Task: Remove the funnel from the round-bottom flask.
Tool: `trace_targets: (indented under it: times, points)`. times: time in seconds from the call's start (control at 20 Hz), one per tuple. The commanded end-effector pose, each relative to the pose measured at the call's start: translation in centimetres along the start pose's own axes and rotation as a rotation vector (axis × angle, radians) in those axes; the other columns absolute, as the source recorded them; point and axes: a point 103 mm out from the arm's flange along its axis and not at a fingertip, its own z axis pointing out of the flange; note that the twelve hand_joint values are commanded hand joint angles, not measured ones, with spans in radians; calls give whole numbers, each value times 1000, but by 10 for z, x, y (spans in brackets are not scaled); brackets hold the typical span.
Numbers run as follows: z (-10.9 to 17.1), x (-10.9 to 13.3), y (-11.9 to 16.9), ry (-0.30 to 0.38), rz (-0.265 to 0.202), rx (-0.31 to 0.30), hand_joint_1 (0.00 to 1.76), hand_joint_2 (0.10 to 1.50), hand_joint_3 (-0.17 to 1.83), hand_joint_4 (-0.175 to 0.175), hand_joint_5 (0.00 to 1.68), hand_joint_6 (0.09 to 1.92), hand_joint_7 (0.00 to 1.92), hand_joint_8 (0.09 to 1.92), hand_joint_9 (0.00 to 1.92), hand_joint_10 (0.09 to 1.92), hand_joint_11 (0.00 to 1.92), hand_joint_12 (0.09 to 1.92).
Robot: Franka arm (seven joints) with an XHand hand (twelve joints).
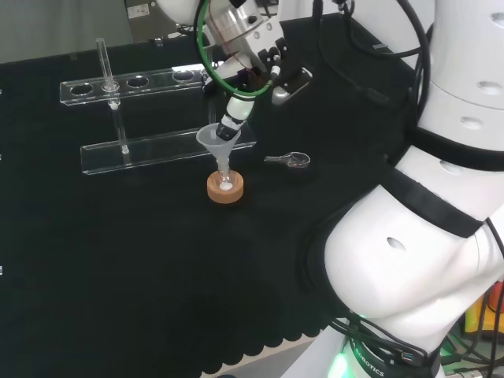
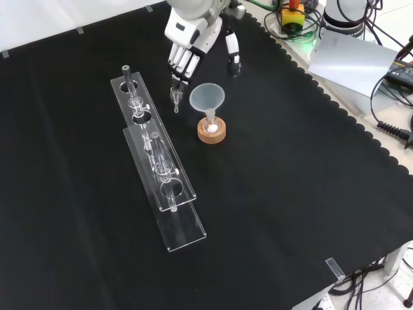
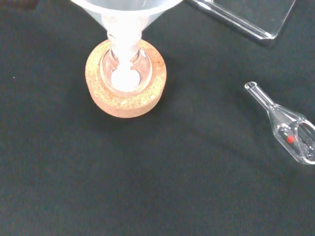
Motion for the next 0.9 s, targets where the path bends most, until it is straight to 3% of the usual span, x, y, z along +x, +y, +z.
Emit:
trace_targets:
  times: [0.05, 0.45, 0.9]
  points:
    - [0, 11, 12, -41, -9, 72, 524, 708, 195, -5, 50, 87, 0, 385, 80, 886, 361, 1471]
    - [2, 23, 20, -101, -38, 129, 498, 702, 152, 16, 0, 87, 0, 205, 9, 930, 338, 1490]
    - [8, 23, 28, -134, -30, 165, 494, 701, 143, 19, 0, 87, 0, 192, 11, 935, 340, 1490]
